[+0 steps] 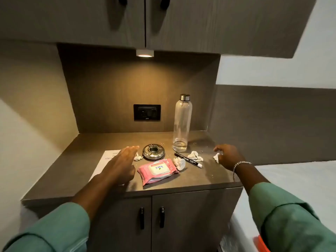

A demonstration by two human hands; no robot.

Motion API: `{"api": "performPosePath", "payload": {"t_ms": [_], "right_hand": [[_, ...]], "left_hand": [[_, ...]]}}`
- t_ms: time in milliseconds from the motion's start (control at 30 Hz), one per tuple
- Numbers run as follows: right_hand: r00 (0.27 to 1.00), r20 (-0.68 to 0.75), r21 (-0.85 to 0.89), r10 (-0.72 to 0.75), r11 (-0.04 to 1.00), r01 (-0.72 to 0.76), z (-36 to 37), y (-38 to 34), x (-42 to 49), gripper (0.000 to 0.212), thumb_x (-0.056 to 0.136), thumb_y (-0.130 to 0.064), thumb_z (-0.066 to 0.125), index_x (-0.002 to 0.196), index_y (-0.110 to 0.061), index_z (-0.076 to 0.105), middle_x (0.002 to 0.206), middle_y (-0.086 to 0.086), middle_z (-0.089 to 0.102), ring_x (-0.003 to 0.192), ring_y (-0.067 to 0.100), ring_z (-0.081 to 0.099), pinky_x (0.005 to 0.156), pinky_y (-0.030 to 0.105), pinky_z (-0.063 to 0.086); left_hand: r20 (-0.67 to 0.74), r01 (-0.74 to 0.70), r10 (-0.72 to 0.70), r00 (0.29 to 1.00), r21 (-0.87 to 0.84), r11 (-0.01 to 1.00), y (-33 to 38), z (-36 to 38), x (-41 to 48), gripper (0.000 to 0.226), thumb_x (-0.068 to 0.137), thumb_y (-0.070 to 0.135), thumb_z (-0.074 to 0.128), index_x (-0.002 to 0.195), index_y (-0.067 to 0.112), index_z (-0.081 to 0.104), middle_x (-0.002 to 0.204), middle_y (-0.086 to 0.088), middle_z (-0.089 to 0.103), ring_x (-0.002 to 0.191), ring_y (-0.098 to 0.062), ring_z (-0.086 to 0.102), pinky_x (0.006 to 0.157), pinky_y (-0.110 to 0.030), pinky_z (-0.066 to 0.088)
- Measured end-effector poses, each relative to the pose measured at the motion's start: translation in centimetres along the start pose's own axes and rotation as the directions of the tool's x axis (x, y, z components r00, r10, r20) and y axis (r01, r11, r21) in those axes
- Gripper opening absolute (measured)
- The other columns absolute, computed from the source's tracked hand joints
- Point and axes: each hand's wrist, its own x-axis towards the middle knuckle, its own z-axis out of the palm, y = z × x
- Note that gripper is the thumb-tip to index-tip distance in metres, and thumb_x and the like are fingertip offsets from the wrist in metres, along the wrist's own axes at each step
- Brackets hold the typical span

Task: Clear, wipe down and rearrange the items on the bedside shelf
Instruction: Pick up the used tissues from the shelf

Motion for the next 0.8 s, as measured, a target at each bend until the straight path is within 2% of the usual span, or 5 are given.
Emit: {"api": "performPosePath", "payload": {"t_ms": [233, 433, 600, 700, 800], "right_hand": [[0.97, 0.174, -0.125, 0.168, 0.981, -0.147, 5.0, 3.9, 5.4, 0.023, 0.088, -0.014, 0.058, 0.106, -0.017, 0.072, 0.116, 0.011, 0.069, 0.105, 0.03, 0.063, 0.094, 0.036, 0.051], [0.984, 0.076, -0.022, 0.16, 0.987, -0.159, 4.4, 2.0, 8.4, 0.018, 0.084, -0.01, 0.06, 0.087, -0.015, 0.077, 0.092, 0.008, 0.075, 0.087, 0.028, 0.068, 0.079, 0.027, 0.049], [0.976, 0.219, 0.038, 0.015, 0.999, -0.024, 5.5, -2.5, 9.6, 0.016, 0.082, -0.018, 0.068, 0.094, -0.014, 0.078, 0.098, 0.002, 0.075, 0.085, 0.016, 0.066, 0.08, 0.025, 0.05], [0.956, 0.279, -0.084, 0.094, 0.994, -0.073, 7.4, -3.5, 9.6, 0.02, 0.076, -0.027, 0.077, 0.09, -0.013, 0.077, 0.094, 0.006, 0.075, 0.085, 0.02, 0.068, 0.079, 0.032, 0.056], [0.965, 0.188, -0.059, 0.185, 0.982, -0.177, 7.9, -3.5, 9.5, 0.016, 0.076, -0.022, 0.077, 0.088, -0.012, 0.076, 0.095, 0.009, 0.074, 0.085, 0.021, 0.066, 0.079, 0.034, 0.057]], "left_hand": [[0.023, 0.016, -0.018, 1.0, 0.078, 0.997, -2.8, 4.3, 6.4, 0.045, 0.086, 0.031, 0.062, 0.129, 0.024, 0.05, 0.147, -0.005, 0.046, 0.143, -0.025, 0.027, 0.114, -0.045, 0.027], [0.081, -0.088, 0.069, 0.994, 0.27, 0.959, -3.6, 5.7, 9.2, 0.029, 0.078, 0.028, 0.068, 0.107, 0.03, 0.066, 0.114, 0.003, 0.068, 0.102, -0.02, 0.053, 0.08, -0.036, 0.048], [0.046, -0.097, 0.088, 0.995, 0.237, 0.967, -4.1, 5.9, 10.7, 0.019, 0.078, 0.017, 0.068, 0.096, 0.022, 0.065, 0.099, -0.003, 0.068, 0.088, -0.02, 0.057, 0.072, -0.032, 0.052], [0.022, -0.116, 0.114, 0.993, 0.259, 0.959, -3.4, 5.3, 11.0, 0.012, 0.079, 0.013, 0.062, 0.089, 0.017, 0.065, 0.091, -0.006, 0.069, 0.085, -0.024, 0.057, 0.069, -0.034, 0.047], [-0.053, -0.085, 0.089, 0.995, 0.074, 0.994, -2.2, 4.4, 11.0, 0.018, 0.078, 0.011, 0.062, 0.096, 0.014, 0.064, 0.097, -0.008, 0.067, 0.091, -0.029, 0.06, 0.073, -0.035, 0.048]]}}
